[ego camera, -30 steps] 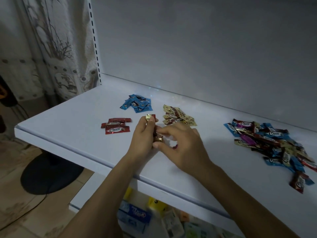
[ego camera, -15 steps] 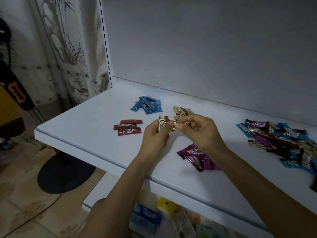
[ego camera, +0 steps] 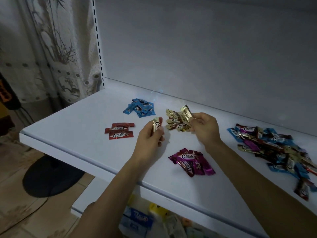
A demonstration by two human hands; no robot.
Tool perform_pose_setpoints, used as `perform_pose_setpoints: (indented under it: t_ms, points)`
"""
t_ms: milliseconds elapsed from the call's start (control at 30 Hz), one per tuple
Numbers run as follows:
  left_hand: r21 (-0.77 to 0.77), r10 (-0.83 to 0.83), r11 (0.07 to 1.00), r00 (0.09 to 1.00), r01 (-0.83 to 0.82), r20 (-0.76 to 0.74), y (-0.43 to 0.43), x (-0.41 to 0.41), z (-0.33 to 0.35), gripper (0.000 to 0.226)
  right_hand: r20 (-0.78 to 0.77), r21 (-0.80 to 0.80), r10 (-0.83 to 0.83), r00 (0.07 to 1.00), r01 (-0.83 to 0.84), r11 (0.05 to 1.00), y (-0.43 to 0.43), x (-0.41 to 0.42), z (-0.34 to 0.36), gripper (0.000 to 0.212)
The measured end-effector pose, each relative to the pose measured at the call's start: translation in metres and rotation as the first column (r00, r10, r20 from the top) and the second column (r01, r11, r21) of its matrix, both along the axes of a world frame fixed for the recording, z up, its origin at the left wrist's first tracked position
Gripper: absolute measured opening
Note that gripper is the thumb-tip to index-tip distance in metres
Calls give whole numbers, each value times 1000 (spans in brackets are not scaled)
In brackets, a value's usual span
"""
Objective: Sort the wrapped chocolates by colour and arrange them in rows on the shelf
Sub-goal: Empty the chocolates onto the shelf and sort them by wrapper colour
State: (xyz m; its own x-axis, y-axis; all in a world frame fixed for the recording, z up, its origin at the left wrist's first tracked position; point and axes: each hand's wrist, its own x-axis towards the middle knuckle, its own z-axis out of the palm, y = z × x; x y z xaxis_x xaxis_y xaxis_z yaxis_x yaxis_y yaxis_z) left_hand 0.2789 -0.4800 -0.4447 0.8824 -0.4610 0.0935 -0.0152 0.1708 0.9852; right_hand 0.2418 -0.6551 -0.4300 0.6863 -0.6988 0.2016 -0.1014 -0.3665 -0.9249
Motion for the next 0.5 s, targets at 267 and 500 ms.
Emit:
perform_pose_setpoints:
  t_ms: [267,500]
  points:
    - [-60,-12,998,999,14,42,-1,1,0,20,-68,-257,-47,997,28,966,-4,7,8,24]
    - [-54,2,999,990,6,139,0,-3,-1,20,-104,-28,448,888,-453,891,49,-22,26,21]
